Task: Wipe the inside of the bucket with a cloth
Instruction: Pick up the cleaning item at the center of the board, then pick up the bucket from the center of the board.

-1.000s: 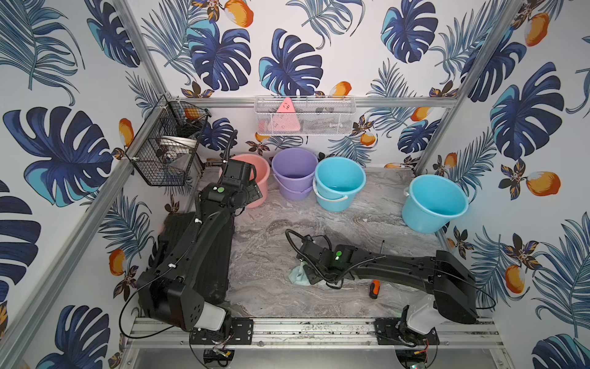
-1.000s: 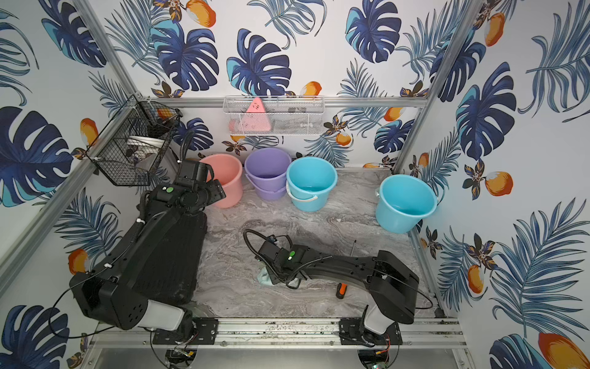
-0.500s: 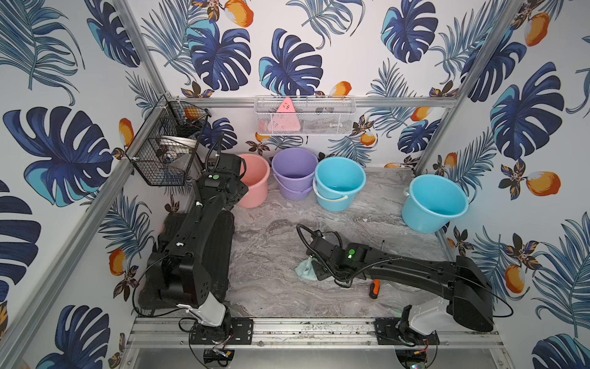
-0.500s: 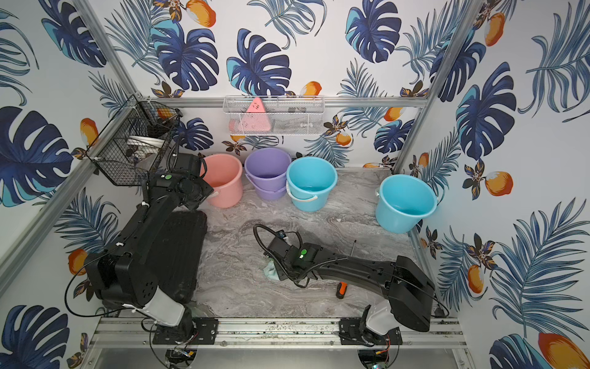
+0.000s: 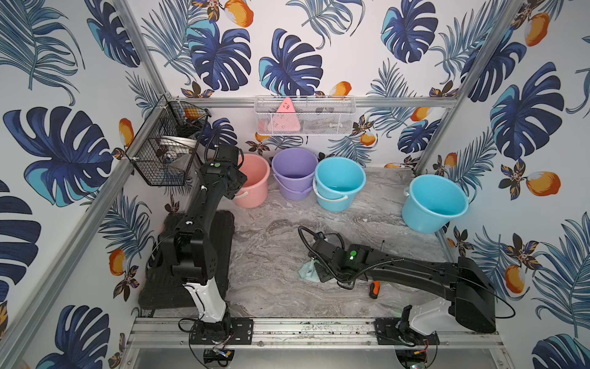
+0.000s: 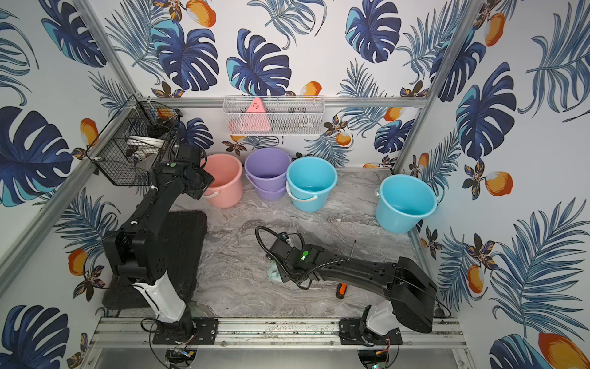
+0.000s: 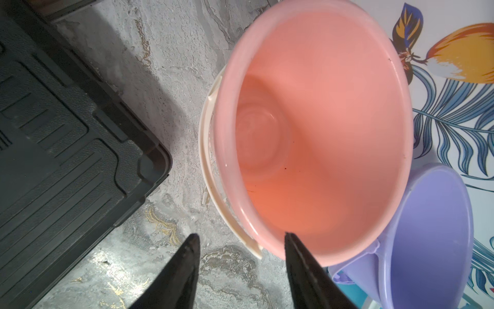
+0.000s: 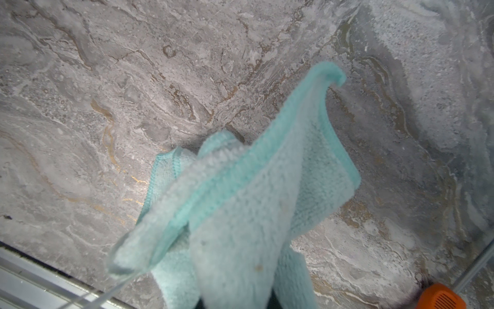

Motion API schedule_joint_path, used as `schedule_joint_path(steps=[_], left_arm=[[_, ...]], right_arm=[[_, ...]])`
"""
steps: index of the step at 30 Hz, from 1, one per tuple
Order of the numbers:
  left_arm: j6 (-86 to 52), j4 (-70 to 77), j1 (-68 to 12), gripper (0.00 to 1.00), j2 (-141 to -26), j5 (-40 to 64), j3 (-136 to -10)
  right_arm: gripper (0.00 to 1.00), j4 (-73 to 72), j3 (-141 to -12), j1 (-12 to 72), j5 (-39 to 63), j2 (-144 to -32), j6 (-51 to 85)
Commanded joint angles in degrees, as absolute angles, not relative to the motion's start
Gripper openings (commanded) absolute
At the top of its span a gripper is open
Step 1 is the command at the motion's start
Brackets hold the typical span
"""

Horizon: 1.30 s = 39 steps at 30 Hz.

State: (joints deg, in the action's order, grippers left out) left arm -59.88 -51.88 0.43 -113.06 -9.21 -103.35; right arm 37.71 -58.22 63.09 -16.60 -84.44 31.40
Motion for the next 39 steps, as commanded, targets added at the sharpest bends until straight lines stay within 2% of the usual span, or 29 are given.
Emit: schedule_joint_path(steps=[1, 13, 31, 39], left_arm=[[-61.74, -52.85, 0.70, 0.57, -114.37, -11.48, -104.33], [-60.49, -50.67, 0.70, 0.54, -119.05, -10.56, -104.75], [-61.45, -51.28, 0.63, 0.35, -121.64, -11.76, -106.02], [-62.83, -52.38, 2.63, 0.25, -118.56, -13.68, -104.12]], right_arm=[[0.02, 38.84, -58.25, 63.02, -17.85, -84.02, 32.44], [0.03, 38.76, -58.10, 63.05, -17.84, -84.37, 32.69], [0.04, 39.29, -57.74, 63.06, -18.46, -83.32, 33.35], [0.05, 39.55, -58.03, 63.07, -18.50, -83.19, 33.22]])
